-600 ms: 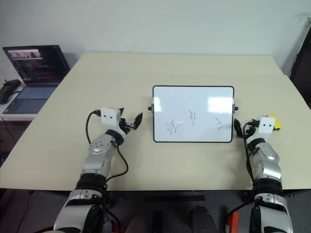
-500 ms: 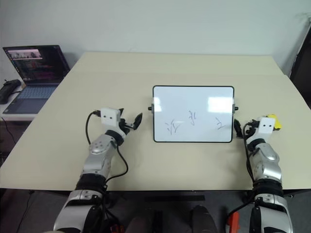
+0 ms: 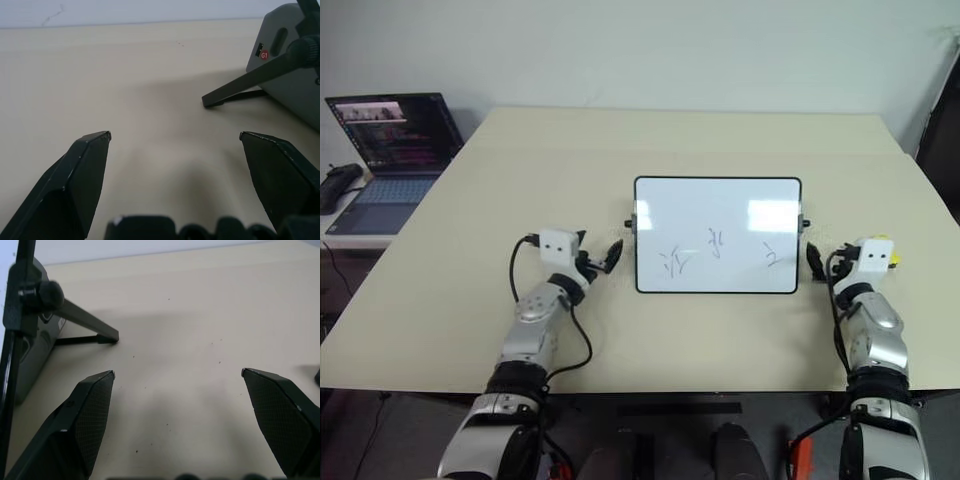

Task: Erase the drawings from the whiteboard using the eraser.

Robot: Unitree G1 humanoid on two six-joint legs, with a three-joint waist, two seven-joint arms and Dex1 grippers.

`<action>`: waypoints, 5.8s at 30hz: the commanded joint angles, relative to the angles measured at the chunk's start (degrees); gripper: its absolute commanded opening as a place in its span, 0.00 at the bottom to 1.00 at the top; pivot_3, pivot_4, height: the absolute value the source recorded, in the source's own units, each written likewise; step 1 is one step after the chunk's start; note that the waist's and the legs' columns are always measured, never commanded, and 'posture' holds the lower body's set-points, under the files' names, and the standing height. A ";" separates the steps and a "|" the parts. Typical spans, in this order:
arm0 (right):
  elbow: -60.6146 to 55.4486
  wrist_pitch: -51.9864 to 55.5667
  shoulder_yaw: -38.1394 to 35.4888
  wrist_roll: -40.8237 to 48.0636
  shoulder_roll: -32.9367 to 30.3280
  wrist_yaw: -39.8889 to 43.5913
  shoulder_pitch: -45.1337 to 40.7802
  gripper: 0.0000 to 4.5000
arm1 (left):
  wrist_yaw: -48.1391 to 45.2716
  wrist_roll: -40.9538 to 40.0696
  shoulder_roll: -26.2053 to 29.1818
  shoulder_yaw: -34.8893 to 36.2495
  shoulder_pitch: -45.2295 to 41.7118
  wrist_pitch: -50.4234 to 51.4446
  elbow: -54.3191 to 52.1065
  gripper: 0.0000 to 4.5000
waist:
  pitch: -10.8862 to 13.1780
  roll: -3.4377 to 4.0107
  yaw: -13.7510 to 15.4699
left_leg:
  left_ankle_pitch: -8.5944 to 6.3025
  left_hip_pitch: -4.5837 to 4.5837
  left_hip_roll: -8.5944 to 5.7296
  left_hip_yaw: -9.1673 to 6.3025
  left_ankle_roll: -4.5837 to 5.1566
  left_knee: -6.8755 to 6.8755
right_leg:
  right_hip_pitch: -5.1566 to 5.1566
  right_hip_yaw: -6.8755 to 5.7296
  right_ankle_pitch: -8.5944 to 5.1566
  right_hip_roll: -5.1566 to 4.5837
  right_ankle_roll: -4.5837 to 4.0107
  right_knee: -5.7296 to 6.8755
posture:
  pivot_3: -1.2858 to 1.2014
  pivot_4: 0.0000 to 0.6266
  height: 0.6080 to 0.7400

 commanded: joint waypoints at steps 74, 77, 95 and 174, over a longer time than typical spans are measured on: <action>41.71 14.92 6.58 -13.85 -21.81 7.69 -27.72 0.96 | -32.40 -29.79 14.35 -9.13 3.88 41.60 -49.62 1.00 | 0.12 0.09 -0.68 | -0.01 0.04 0.02 0.02 0.00 -0.14 | 0.31 -0.03 0.01 0.01 0.01 -0.63 | 0.52 0.24 1.00; 41.67 14.50 6.49 -13.86 -21.78 7.54 -27.51 0.78 | -32.27 -29.76 14.46 -9.27 4.05 41.57 -49.75 1.00 | 0.12 0.09 -0.69 | -0.01 0.04 0.02 0.02 0.00 -0.14 | 0.31 -0.03 0.01 0.01 0.01 -0.63 | 0.52 0.24 1.00; 31.60 13.85 2.72 -9.20 -27.18 15.14 -23.60 0.22 | -32.97 -28.84 15.41 -9.12 3.66 40.97 -48.38 1.00 | 0.12 0.10 -0.66 | -0.01 0.03 0.01 0.03 0.00 -0.13 | 0.31 -0.03 0.01 0.01 0.02 -0.63 | 0.52 0.24 1.00; -27.34 25.08 47.64 -33.62 -0.07 20.50 -10.85 0.22 | -38.11 -21.45 29.92 -0.28 10.24 34.76 -41.05 1.00 | -0.04 -0.12 -0.66 | 0.08 0.47 0.16 -0.13 -0.04 -0.03 | 0.31 -0.10 -0.02 0.10 -0.28 0.09 | 0.52 0.24 1.00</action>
